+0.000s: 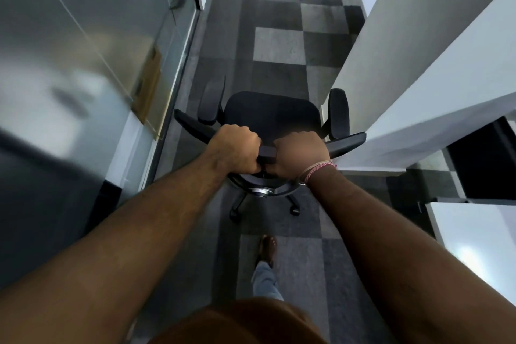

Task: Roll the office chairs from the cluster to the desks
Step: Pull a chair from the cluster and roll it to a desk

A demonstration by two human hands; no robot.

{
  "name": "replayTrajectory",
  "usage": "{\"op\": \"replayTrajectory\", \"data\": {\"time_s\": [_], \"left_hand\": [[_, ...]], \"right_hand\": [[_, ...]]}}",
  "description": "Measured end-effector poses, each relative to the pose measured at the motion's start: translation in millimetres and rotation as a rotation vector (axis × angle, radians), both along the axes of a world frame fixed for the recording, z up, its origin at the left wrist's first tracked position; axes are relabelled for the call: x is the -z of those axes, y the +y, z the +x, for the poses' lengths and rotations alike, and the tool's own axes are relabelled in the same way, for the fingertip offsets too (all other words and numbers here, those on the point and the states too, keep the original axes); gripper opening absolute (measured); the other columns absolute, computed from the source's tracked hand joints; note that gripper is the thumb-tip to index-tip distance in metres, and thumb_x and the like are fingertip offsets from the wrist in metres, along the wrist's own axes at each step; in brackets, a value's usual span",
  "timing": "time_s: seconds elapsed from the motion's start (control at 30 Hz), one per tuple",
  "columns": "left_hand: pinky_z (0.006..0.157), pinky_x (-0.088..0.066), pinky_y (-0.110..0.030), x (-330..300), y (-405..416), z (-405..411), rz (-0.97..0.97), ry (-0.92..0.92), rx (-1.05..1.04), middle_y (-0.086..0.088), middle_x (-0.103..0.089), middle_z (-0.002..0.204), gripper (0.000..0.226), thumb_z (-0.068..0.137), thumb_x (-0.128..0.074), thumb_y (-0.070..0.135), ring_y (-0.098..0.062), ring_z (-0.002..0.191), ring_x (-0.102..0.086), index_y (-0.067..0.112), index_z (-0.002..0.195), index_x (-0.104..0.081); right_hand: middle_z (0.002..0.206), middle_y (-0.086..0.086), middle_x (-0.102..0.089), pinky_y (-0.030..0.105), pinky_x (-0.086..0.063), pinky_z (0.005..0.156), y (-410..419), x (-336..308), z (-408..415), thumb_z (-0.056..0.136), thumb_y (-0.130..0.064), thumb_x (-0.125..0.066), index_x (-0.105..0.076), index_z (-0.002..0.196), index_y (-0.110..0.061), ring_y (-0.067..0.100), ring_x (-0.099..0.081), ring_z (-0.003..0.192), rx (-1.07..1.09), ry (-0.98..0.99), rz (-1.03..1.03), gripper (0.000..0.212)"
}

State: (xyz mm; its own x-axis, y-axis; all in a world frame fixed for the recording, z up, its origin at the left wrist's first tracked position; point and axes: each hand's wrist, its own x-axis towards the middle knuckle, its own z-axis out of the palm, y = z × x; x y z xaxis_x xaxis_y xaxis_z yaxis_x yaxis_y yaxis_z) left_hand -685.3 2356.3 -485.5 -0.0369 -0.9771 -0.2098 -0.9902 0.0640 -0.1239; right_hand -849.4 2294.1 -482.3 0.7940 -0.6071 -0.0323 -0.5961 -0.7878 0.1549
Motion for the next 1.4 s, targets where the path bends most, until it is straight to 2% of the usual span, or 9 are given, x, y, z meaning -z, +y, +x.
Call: {"op": "replayTrajectory", "data": {"time_s": [0.1, 0.23, 0.5, 0.67, 0.8, 0.93, 1.1, 1.4], "left_hand": [[0.061, -0.046, -0.031, 0.0, -45.7, 3.8, 0.001, -0.002, -0.012, 0.011, -0.049, 0.061, 0.034, 0.078, -0.059, 0.062, -0.016, 0.061, -0.056, 0.030, 0.085, -0.067], [0.062, -0.049, -0.032, -7.5, -112.8, 11.3, -0.010, 0.005, -0.050, 0.011, -0.045, 0.059, 0.034, 0.079, -0.058, 0.064, -0.017, 0.060, -0.054, 0.030, 0.076, -0.058], [0.061, -0.050, -0.031, -8.8, -216.8, 31.7, 0.014, 0.019, -0.047, 0.011, -0.050, 0.061, 0.036, 0.084, -0.058, 0.064, -0.015, 0.059, -0.055, 0.029, 0.085, -0.066], [0.063, -0.057, -0.035, -10.1, -291.2, 59.7, -0.007, 0.035, -0.041, 0.010, -0.054, 0.061, 0.040, 0.081, -0.055, 0.066, -0.017, 0.058, -0.059, 0.028, 0.079, -0.065], [0.057, -0.050, -0.032, -5.7, -352.3, 87.3, -0.032, 0.057, -0.018, 0.010, -0.052, 0.060, 0.041, 0.080, -0.054, 0.066, -0.018, 0.057, -0.055, 0.027, 0.078, -0.065], [0.058, -0.047, -0.032, -6.9, -417.0, 116.7, -0.030, 0.054, 0.005, 0.008, -0.054, 0.064, 0.038, 0.080, -0.054, 0.064, -0.020, 0.060, -0.057, 0.028, 0.080, -0.066], [0.064, -0.056, -0.036, -7.2, -490.5, 152.7, -0.003, 0.043, 0.028, 0.009, -0.057, 0.066, 0.033, 0.083, -0.052, 0.059, -0.019, 0.062, -0.060, 0.029, 0.081, -0.066], [0.063, -0.051, -0.036, -6.8, -632.9, 214.0, 0.082, 0.079, 0.066, 0.007, -0.059, 0.070, 0.026, 0.085, -0.062, 0.055, -0.016, 0.061, -0.056, 0.030, 0.089, -0.066]], "right_hand": [[0.056, -0.009, -0.051, 0.027, -0.043, 0.051, -49.7, 1.3, 6.0, 0.075, -0.082, -0.045, -0.056, 0.067, -0.027, 0.018, -0.054, 0.050, -0.019, -0.001, 0.007, 0.057], [0.056, -0.010, -0.051, 0.026, -0.041, 0.051, -124.5, -3.4, 16.6, 0.072, -0.085, -0.043, -0.057, 0.068, -0.027, 0.017, -0.054, 0.051, -0.052, -0.004, 0.007, 0.060], [0.058, -0.010, -0.054, 0.027, -0.045, 0.052, -229.8, 0.5, 37.8, 0.073, -0.081, -0.048, -0.058, 0.069, -0.027, 0.018, -0.057, 0.053, -0.038, 0.018, 0.017, 0.055], [0.055, -0.010, -0.049, 0.028, -0.044, 0.052, -302.5, -6.0, 64.4, 0.074, -0.081, -0.046, -0.049, 0.064, -0.027, 0.017, -0.055, 0.051, -0.027, 0.021, 0.010, 0.055], [0.058, -0.008, -0.055, 0.027, -0.038, 0.051, -360.1, -2.8, 90.3, 0.072, -0.083, -0.044, -0.054, 0.065, -0.026, 0.019, -0.056, 0.052, -0.013, 0.020, -0.021, 0.058], [0.061, -0.008, -0.057, 0.028, -0.042, 0.052, -420.8, -5.0, 120.2, 0.070, -0.083, -0.046, -0.056, 0.066, -0.027, 0.020, -0.058, 0.056, 0.018, 0.021, -0.018, 0.056], [0.058, -0.008, -0.056, 0.026, -0.040, 0.050, -489.1, -4.2, 155.2, 0.071, -0.084, -0.040, -0.060, 0.067, -0.026, 0.018, -0.057, 0.053, 0.052, 0.021, -0.012, 0.061], [0.056, -0.011, -0.050, 0.026, -0.043, 0.050, -620.8, -4.7, 212.2, 0.073, -0.084, -0.038, -0.058, 0.066, -0.027, 0.015, -0.054, 0.050, 0.113, 0.042, -0.001, 0.061]]}}
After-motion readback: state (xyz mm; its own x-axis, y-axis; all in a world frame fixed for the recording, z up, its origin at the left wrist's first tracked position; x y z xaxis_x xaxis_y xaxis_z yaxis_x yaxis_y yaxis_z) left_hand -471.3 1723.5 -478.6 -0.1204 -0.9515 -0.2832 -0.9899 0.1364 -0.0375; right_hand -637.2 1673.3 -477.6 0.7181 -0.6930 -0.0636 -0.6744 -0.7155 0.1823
